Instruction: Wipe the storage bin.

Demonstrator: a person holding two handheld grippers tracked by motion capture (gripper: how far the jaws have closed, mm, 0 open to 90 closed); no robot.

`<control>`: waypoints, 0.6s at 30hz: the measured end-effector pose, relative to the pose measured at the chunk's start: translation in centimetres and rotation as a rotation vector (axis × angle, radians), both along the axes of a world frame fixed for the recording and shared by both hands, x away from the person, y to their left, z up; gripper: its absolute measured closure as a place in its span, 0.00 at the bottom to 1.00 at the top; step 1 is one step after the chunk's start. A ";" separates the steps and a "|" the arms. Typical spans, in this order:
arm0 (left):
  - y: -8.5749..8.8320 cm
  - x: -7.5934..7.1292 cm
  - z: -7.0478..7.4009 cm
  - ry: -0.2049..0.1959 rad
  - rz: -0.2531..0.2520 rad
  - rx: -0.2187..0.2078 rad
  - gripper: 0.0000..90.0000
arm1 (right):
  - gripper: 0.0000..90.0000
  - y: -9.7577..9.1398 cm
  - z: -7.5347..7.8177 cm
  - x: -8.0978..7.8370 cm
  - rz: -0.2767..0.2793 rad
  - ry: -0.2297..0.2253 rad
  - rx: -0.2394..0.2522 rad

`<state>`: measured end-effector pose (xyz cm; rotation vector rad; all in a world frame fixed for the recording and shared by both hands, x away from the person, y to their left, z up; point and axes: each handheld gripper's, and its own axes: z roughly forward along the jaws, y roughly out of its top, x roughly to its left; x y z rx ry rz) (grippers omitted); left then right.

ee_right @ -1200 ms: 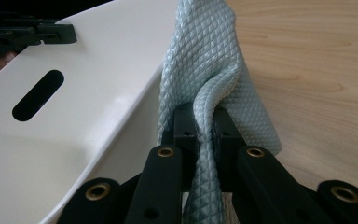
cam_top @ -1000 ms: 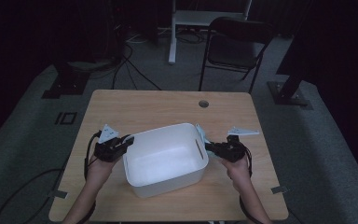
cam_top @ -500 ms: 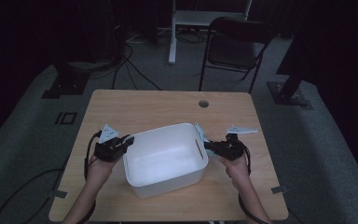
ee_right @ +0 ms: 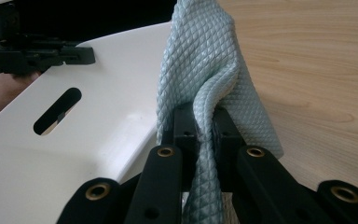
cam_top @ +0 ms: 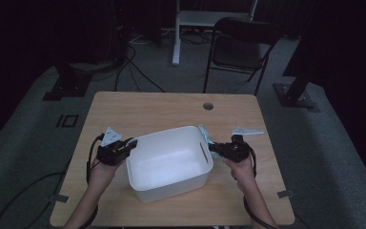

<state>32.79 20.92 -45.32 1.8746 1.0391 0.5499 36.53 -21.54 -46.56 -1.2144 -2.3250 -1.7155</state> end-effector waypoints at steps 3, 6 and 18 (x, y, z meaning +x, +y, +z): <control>0.0 0.0 0.0 0.001 0.001 0.002 0.87 | 0.93 0.3 -0.6 0.2 -0.002 0.015 -0.017; 0.0 0.0 0.0 0.001 -0.002 0.004 0.87 | 0.93 0.0 -0.9 0.3 0.003 0.028 -0.008; -0.1 0.0 0.0 0.000 -0.003 0.001 0.87 | 0.93 0.1 -0.7 1.0 0.010 0.040 0.004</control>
